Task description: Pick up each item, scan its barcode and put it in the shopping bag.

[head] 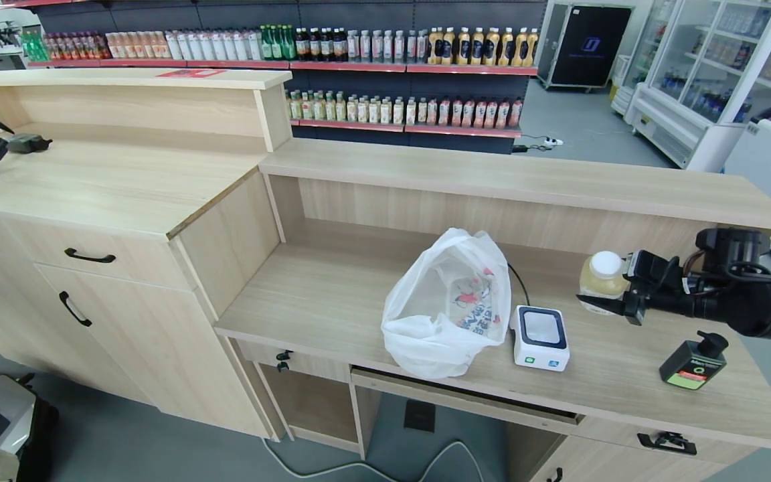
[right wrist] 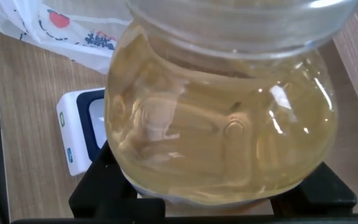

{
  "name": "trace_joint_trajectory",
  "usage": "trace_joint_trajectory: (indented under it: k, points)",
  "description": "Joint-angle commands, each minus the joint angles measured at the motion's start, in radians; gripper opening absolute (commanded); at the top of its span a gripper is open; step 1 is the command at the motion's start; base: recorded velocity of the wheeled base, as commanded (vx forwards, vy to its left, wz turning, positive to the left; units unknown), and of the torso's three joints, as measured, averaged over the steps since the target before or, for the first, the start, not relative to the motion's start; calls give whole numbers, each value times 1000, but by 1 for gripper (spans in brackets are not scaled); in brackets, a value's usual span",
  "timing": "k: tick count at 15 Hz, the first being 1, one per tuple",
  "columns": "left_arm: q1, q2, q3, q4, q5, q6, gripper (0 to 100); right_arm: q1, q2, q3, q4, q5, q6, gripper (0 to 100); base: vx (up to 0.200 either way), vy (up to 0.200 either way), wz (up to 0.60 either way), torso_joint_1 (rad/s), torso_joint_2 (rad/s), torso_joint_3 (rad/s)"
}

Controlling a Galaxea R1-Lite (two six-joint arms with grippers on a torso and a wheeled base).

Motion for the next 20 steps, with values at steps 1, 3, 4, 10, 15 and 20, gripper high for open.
trace_joint_trajectory:
  k: [1, 3, 4, 10, 15, 20]
  points:
    - [1, 0, 0, 0, 0, 0, 0, 4, 12, -8, -1, 1, -2, 0, 0, 0, 0, 0, 0, 0]
    - [1, 0, 0, 0, 0, 0, 0, 6, 13, -1, 2, 2, 0, 0, 0, 0, 0, 0, 0, 0]
    - [1, 0, 0, 0, 0, 0, 0, 7, 16, -4, 2, 2, 0, 0, 0, 0, 0, 0, 0, 0]
    - [1, 0, 0, 0, 0, 0, 0, 21, 52, -40, 1, 30, 0, 0, 0, 0, 0, 0, 0, 0]
    - [1, 0, 0, 0, 0, 0, 0, 26, 70, -66, 1, 36, 1, 0, 0, 0, 0, 0, 0, 0]
    - [1, 0, 0, 0, 0, 0, 0, 32, 95, -89, 2, 55, 3, 0, 0, 0, 0, 0, 0, 0]
